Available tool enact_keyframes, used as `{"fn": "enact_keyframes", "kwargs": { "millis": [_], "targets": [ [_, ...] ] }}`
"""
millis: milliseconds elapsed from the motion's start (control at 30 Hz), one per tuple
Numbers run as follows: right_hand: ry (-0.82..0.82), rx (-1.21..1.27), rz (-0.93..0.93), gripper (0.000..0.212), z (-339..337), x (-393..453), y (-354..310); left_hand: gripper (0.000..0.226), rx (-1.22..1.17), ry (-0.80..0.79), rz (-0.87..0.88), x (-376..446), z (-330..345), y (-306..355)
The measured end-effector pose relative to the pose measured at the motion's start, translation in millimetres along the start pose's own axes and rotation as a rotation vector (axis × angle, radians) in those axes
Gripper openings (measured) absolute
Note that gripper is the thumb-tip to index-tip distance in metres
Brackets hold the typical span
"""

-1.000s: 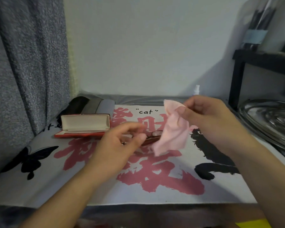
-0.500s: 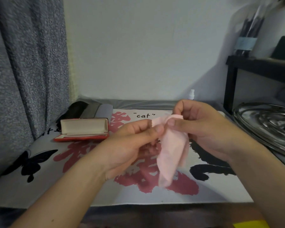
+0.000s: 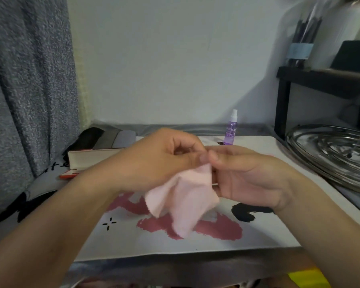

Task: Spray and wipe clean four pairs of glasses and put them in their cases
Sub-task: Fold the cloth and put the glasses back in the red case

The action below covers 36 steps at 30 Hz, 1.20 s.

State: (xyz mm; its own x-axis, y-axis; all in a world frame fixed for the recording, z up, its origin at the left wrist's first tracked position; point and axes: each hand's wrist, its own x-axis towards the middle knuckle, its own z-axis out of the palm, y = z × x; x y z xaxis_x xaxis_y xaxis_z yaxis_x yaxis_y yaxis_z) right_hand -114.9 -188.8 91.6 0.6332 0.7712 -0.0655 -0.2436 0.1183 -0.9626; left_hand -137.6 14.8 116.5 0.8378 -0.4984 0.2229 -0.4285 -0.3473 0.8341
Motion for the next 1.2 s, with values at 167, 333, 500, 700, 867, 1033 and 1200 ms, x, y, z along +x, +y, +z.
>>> {"fn": "enact_keyframes", "kwargs": {
  "millis": [167,333,500,700,867,1033,1200],
  "targets": [
    [0.09,0.054,-0.063,0.027,4.8,-8.7,-6.6,0.028,-0.089,-0.051,-0.184,-4.3,-20.4,4.8],
    [0.174,-0.074,-0.044,0.019,-1.9,-17.7,-10.0,0.02,-0.308,-0.12,-0.348,-14.2,-35.2,-5.0],
    [0.341,-0.139,0.032,0.042,-28.1,-7.9,7.1,0.024,-0.517,0.006,-0.441,-9.4,-20.7,-42.3],
    [0.702,-0.567,0.007,0.031,-60.0,23.4,33.6,0.018,0.095,0.403,-0.395,17.3,5.0,-89.3],
    [0.78,-0.651,-0.137,0.031,-69.8,23.4,36.2,0.02,0.106,0.452,-0.306,21.2,4.3,-99.6],
    [0.734,-0.822,-0.216,0.03,-54.0,-6.7,46.1,0.007,0.107,0.377,-0.277,-3.5,11.6,-92.8],
    [0.611,-1.072,-0.135,0.029,-42.4,-32.1,72.1,0.014,0.17,0.25,-0.235,-27.5,26.5,-96.4]
  ]
}}
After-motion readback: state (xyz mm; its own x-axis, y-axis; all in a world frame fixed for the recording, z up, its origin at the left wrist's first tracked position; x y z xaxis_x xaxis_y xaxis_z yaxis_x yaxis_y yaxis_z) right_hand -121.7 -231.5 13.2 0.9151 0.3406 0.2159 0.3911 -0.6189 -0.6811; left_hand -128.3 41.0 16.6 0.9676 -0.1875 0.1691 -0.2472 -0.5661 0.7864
